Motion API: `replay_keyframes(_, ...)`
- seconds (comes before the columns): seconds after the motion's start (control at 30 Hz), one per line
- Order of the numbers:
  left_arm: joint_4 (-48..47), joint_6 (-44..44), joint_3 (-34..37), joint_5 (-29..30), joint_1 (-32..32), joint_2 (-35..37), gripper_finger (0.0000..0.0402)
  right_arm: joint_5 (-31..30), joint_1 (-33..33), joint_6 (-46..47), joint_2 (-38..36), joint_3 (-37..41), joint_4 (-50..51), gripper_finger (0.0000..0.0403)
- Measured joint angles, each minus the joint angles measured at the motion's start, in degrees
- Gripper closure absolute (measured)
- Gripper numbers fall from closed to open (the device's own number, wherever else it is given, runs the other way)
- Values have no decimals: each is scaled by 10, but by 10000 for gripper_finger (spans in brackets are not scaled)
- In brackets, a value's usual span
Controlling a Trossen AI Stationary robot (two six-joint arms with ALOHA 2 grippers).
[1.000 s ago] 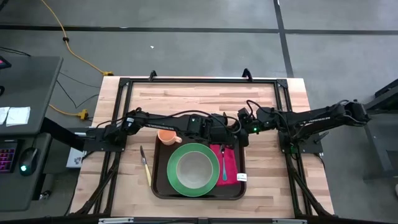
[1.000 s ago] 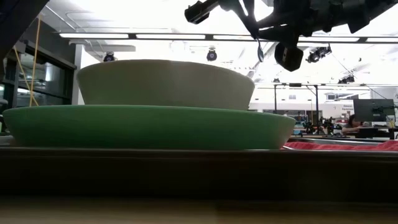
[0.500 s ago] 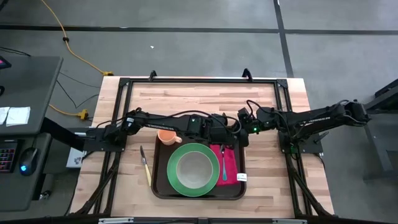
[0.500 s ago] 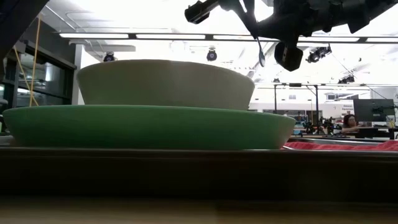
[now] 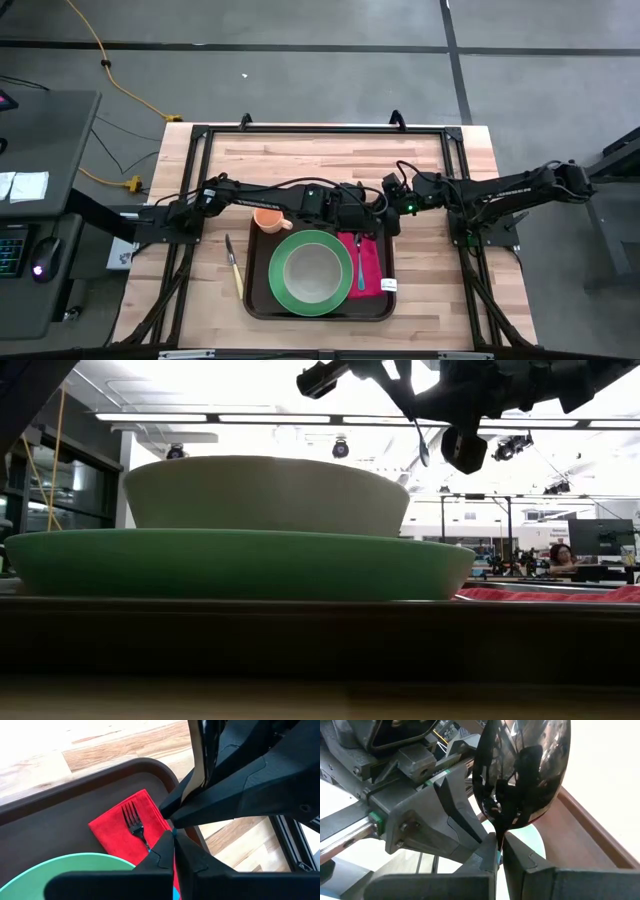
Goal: Set up tray
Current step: Put the blue spoon on the red table napkin to the left of the blue fork
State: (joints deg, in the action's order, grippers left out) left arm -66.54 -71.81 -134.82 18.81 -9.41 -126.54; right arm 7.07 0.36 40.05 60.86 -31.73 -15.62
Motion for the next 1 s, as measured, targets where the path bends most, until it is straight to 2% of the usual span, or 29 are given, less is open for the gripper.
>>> replay_keyframes(1.0,-16,41,0,-35,0,0,362,-4,0,11,0,0,8,403)
